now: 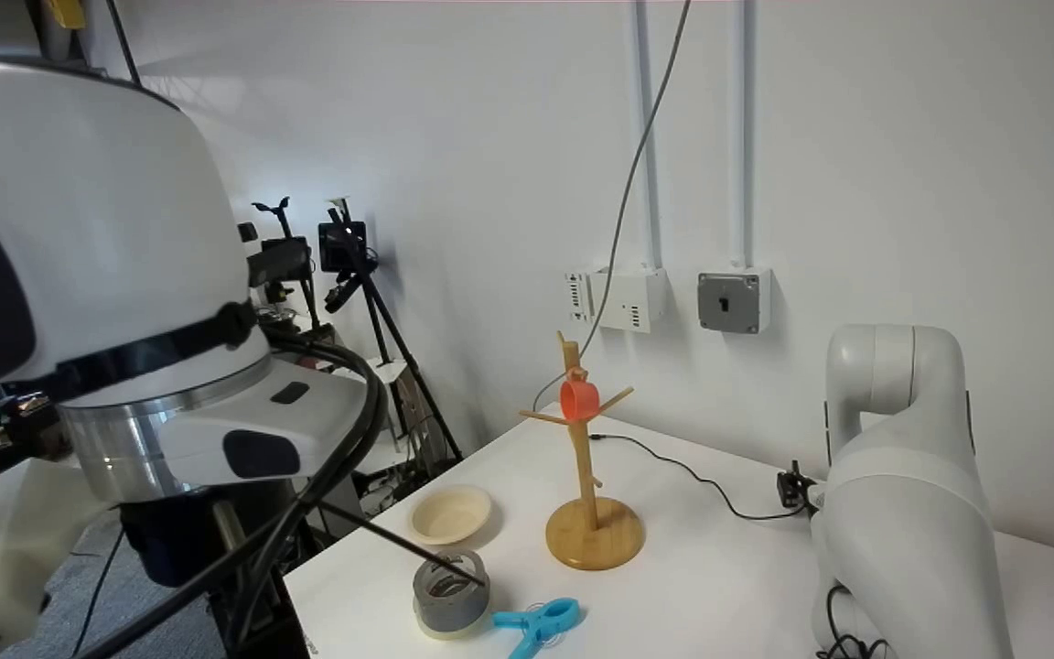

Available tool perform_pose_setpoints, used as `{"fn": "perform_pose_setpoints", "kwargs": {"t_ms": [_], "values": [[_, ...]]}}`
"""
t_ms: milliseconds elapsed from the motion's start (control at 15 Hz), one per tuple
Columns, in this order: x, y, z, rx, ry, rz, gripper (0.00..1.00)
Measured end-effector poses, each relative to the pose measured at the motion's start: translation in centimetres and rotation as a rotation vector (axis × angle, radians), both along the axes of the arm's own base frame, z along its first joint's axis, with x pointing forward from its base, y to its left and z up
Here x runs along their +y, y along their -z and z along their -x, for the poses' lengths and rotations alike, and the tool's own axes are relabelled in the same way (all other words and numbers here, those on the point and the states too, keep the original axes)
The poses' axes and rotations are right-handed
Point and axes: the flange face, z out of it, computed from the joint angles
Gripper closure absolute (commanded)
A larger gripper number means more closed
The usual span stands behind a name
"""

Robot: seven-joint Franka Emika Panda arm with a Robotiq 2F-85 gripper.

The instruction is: Hang the peg on the wooden stand

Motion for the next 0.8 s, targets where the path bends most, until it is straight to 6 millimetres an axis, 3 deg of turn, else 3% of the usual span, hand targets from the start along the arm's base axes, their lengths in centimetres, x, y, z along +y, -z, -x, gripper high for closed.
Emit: {"fn": "perform_pose_setpoints", "kwargs": {"t_ms": [467, 800], "values": [[-0.1, -0.5, -0.6, -0.013, -0.004, 0.006, 0.0], [-0.8, -5.6, -8.7, -0.061, -0.033, 0.049, 0.0]]}}
